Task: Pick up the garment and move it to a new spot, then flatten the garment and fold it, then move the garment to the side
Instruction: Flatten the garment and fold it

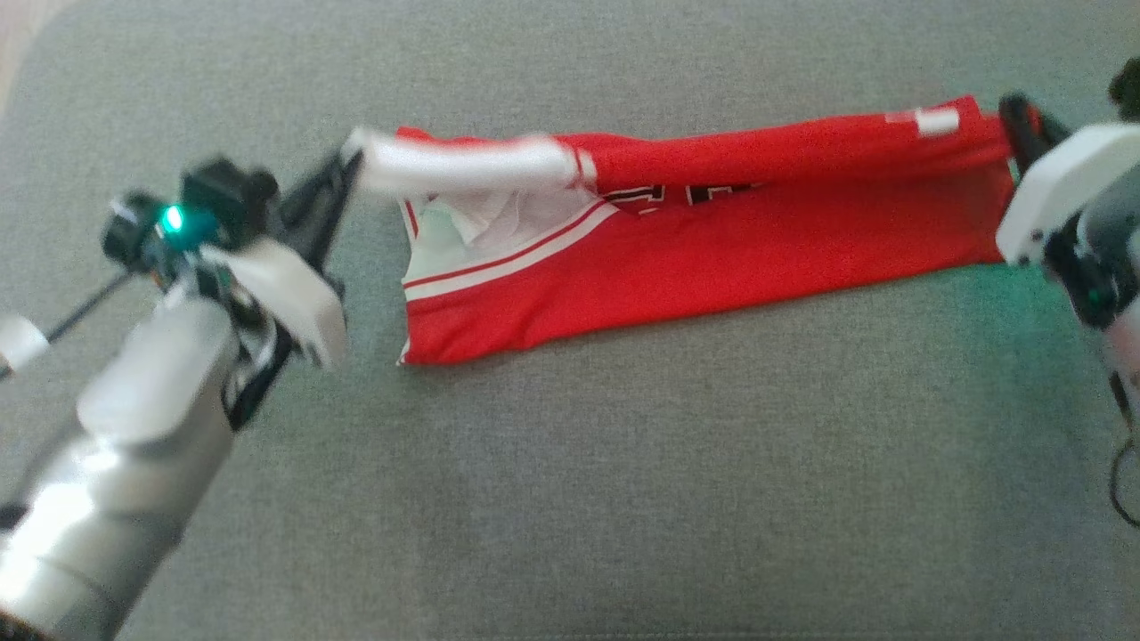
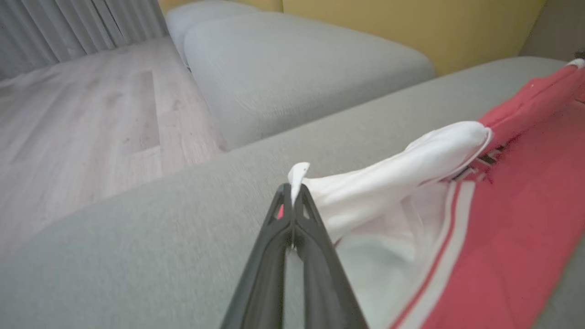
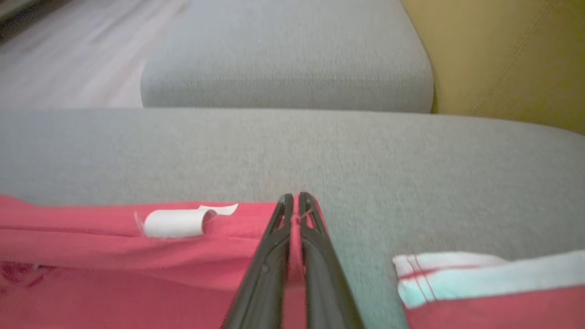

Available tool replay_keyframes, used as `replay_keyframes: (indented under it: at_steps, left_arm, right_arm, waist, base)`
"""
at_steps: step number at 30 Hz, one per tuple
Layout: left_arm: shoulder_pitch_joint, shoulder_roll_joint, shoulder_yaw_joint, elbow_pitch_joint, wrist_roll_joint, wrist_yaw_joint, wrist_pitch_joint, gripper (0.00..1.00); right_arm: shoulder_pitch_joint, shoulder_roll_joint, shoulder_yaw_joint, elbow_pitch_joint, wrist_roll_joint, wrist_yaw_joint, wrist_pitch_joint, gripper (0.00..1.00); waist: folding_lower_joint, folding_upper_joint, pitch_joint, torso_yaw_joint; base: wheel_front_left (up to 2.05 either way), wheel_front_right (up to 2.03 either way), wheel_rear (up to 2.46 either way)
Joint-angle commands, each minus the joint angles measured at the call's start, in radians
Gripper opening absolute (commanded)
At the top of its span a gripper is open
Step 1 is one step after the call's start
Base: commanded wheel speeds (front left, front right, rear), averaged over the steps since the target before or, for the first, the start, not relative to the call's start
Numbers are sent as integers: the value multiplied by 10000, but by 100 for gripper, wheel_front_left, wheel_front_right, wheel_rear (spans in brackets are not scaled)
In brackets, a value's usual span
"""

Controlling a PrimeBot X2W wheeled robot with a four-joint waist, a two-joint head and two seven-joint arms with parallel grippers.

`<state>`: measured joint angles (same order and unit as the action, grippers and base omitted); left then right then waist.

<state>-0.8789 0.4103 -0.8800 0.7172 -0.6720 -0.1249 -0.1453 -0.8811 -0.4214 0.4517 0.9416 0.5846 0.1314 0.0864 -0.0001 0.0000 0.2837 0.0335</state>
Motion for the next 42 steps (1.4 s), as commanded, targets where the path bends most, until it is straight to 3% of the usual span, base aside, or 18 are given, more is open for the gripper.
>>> replay_keyframes:
  at_steps: [1, 8, 17, 18, 19, 22, 27, 29, 36, 39, 42]
  left_arm:
    - [-164, 552, 239, -332, -118, -40, 117, 0]
    - [1114, 1265, -478, -1683, -651, -51, 1605, 0]
    - [1442, 1347, -814, -2494, -792, 46, 2277, 0]
    - [1418, 1336, -807, -2531, -719, 134, 2186, 37]
    - [1392, 1310, -769, -2557, -655, 248, 2044, 100]
    - [1304, 1202, -521, -2533, -567, 627, 1487, 100]
    - [1157, 887, 320, -2494, -590, 1426, -228, 100]
    - [1150, 829, 482, -2497, -615, 1552, -494, 100]
    - [1619, 459, 2398, -3349, -259, 2772, -1155, 100]
    - [2539, 225, 3559, -4175, 364, 3156, -1160, 100]
    - [3708, -147, 4500, -4746, 869, 3247, -1162, 100]
  right_arm:
    - [139, -267, 220, -315, 78, -7, 123, 0]
    - [797, -1340, 1798, -661, 330, -7, 1221, 0]
    - [752, -1898, 3063, -661, 220, -7, 1747, 0]
    - [699, -1855, 3052, -585, 258, -7, 1749, 31]
    - [646, -1789, 2982, -517, 358, -7, 1722, 100]
    - [400, -1642, 2776, -453, 521, -7, 1393, 100]
    - [-238, -1107, 1774, -468, 764, -7, -139, 100]
    - [-335, -957, 1602, -494, 729, -7, -519, 100]
    - [-240, 617, 241, -899, 516, -7, -3106, 100]
    - [288, 1301, -429, -1285, 74, -7, -3434, 100]
    - [1244, 1963, -1495, -2282, -677, -7, -3473, 100]
  waist:
    - [1, 0, -88, 53]
    - [1, 0, -252, 53]
    - [1, 0, -134, -131]
    - [1, 0, -141, -154]
    - [1, 0, -156, -178]
    - [1, 0, -285, -241]
    - [1, 0, -620, -337]
    - [1, 0, -691, -352]
    - [1, 0, -1142, -385]
    - [1, 0, -1309, -393]
    - [1, 0, -1462, -400]
  base:
    - [0, 0, 0]
    - [0, 0, 0]
    - [0, 0, 0]
    - [0, 0, 0]
    - [0, 0, 0]
    - [0, 0, 0]
    - [0, 0, 0]
    - [0, 0, 0]
    - [0, 0, 0]
    - [0, 0, 0]
    - [0, 0, 0]
